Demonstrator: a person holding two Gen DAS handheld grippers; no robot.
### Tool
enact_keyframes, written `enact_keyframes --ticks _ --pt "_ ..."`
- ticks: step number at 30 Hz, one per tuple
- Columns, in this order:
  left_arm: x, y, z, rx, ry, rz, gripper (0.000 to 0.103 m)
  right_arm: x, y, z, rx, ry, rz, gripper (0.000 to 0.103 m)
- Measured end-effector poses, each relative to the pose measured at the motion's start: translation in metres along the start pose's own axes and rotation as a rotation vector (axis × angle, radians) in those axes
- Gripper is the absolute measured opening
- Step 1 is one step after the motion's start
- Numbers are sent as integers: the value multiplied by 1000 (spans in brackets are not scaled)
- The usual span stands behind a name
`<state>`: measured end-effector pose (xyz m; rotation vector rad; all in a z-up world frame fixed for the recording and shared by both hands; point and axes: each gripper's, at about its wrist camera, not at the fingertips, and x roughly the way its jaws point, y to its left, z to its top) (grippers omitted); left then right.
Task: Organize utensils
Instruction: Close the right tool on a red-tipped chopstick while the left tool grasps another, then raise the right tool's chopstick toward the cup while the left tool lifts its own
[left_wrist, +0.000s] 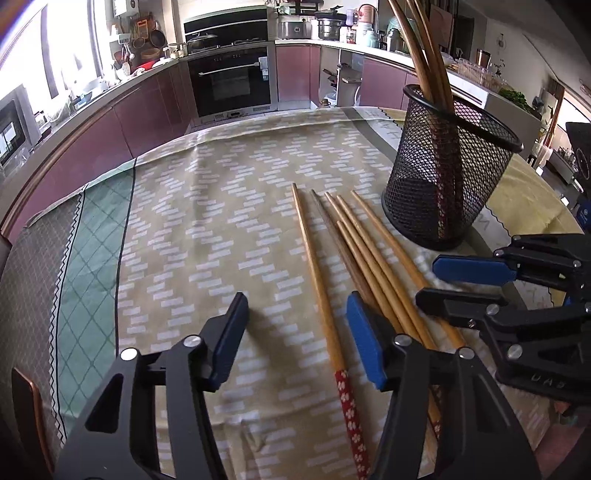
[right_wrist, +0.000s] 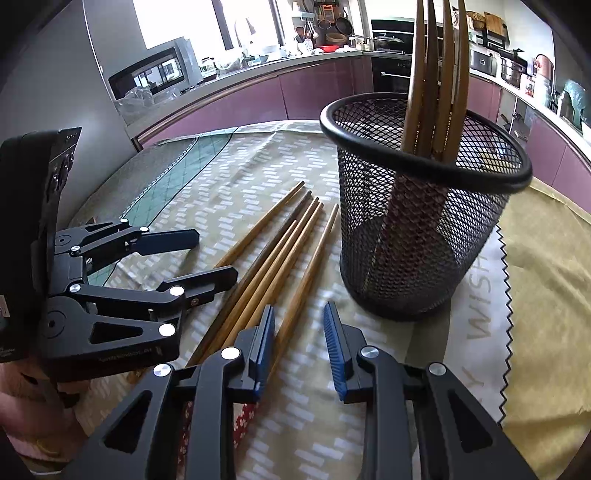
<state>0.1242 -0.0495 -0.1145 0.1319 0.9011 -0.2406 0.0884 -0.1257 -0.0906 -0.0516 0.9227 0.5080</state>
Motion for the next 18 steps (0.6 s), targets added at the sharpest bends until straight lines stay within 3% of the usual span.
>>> enact_keyframes --ticks 4,11,18 --pt "4 -2 6 -7 1 -14 41 1 -3 1 19 -2 -1 17" --pt "7 -1 12 -45 10 -48 10 0 -13 0 81 -6 39 6" --pt "3 5 7 -94 10 -73 8 -7 -16 -2 99 -17 70 6"
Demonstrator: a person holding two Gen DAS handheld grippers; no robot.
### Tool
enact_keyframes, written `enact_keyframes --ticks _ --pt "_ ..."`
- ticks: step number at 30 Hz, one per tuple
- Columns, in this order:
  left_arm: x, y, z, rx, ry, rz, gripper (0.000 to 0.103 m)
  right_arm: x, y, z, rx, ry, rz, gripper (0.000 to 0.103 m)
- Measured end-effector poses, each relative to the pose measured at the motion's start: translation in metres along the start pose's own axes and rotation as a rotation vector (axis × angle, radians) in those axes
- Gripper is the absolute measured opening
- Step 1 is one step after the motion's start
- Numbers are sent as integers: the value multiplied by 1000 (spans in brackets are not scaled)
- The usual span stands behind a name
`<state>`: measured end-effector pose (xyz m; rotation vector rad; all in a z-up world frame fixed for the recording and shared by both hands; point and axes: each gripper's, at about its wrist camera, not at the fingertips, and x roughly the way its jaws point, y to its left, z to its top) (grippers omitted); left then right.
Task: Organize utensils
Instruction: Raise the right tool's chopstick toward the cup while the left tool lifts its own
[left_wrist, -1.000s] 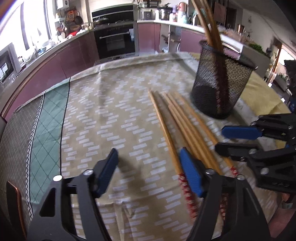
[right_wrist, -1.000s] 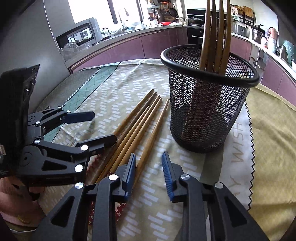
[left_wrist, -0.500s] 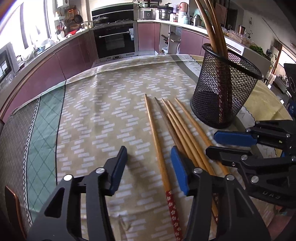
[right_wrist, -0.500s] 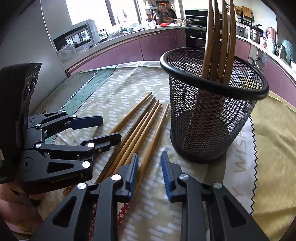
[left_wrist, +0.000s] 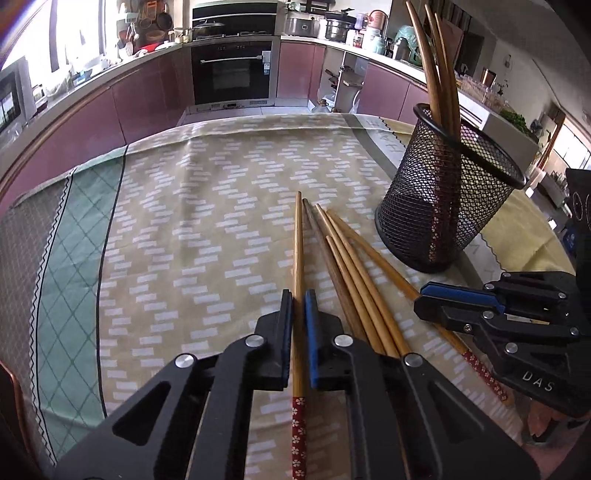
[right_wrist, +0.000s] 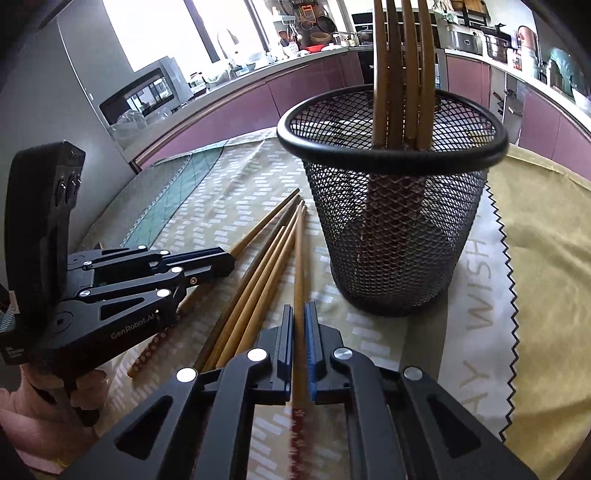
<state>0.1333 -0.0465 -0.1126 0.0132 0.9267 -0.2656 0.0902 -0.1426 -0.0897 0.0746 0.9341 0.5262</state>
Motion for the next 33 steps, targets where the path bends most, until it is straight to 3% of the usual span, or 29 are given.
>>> enact_keyframes --ticks 19,33 --pt "-68 3 5 -7 -128 -197 8 -63 -7 5 13 -151 185 6" --pt "-112 4 12 -6 -208 -314 8 -95 -16 7 33 -244 226 6"
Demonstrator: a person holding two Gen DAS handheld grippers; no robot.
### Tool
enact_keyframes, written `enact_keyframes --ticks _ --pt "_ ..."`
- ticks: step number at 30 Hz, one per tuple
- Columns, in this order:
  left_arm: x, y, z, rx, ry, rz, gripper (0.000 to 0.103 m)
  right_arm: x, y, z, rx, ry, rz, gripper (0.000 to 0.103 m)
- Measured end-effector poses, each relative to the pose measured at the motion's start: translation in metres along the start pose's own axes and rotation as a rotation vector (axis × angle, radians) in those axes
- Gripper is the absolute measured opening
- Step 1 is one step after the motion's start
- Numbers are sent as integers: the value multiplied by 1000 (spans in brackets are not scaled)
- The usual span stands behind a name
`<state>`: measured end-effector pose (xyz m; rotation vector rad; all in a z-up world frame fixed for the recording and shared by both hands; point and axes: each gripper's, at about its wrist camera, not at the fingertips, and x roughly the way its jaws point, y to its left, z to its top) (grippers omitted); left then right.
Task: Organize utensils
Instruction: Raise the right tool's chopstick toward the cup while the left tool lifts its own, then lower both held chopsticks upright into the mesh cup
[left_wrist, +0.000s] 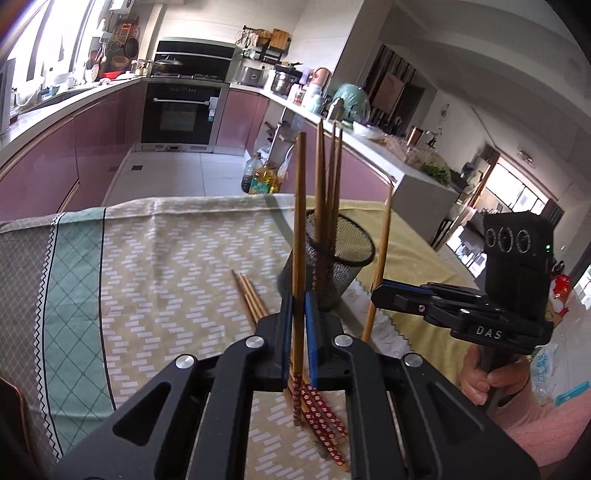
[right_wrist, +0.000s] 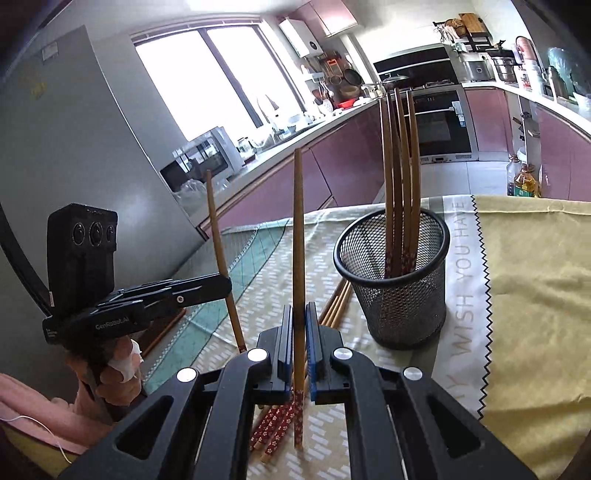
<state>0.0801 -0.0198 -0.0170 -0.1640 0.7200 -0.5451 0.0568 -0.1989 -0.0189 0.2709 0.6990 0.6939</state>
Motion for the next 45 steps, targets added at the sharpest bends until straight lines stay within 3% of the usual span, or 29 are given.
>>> enact_keyframes --ticks 13,30,35,45 --pt "-15 -16 41 19 -109 -52 8 -38 -3 34 -41 -123 -45 6" --pt "-14 -40 107 87 -214 -40 8 -66 -13 94 -102 -246 -107 6" --pt "-1 -46 113 120 -193 -15 8 -54 -21 97 -99 -225 -129 6" --pt "43 -46 97 188 -46 7 8 -20 -40 90 -72 -105 -168 6"
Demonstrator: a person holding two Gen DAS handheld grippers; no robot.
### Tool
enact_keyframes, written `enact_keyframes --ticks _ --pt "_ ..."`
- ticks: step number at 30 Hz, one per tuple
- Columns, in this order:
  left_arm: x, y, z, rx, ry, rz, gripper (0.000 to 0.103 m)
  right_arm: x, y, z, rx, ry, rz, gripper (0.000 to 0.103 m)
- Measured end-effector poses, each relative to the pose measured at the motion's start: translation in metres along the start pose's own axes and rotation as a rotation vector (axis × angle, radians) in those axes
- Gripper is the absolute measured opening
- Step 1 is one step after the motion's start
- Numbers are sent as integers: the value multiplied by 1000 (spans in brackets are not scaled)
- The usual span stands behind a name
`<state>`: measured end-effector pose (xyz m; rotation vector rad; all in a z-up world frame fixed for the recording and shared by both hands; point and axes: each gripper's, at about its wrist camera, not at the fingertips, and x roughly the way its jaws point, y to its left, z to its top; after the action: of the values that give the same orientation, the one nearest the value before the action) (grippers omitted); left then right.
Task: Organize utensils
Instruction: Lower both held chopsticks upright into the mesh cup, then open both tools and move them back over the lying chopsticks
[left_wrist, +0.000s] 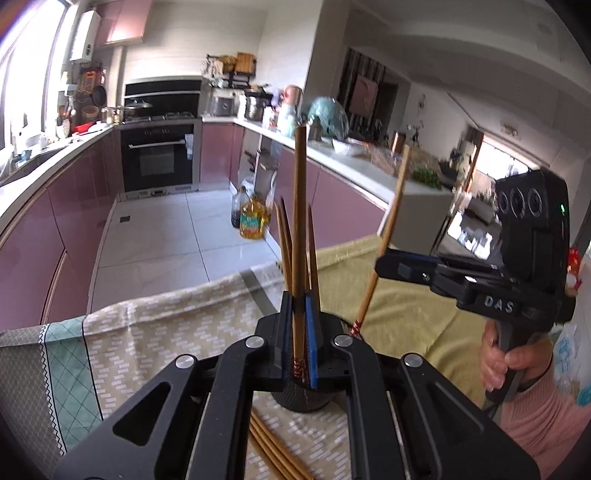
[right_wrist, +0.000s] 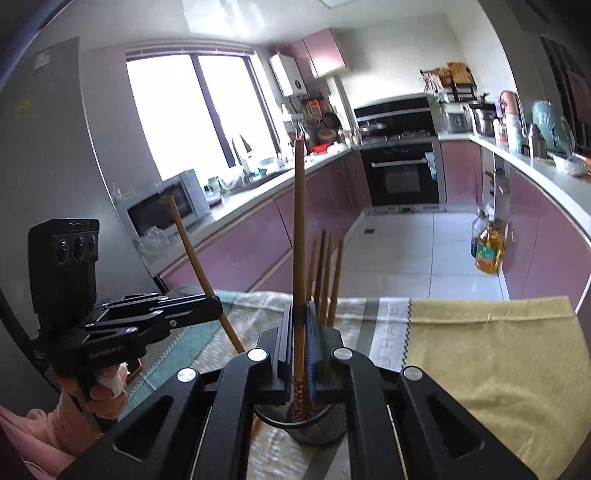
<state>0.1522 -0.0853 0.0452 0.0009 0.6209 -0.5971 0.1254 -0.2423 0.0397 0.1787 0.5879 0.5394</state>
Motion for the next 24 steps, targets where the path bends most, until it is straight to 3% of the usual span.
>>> enact_keyframes --ticks 13,24 --pt "41 14 -11 9 123 -15 8 38 -15 -12 37 153 -15 6" --pt "67 21 -7 -25 158 5 8 54 -20 -11 61 173 -33 8"
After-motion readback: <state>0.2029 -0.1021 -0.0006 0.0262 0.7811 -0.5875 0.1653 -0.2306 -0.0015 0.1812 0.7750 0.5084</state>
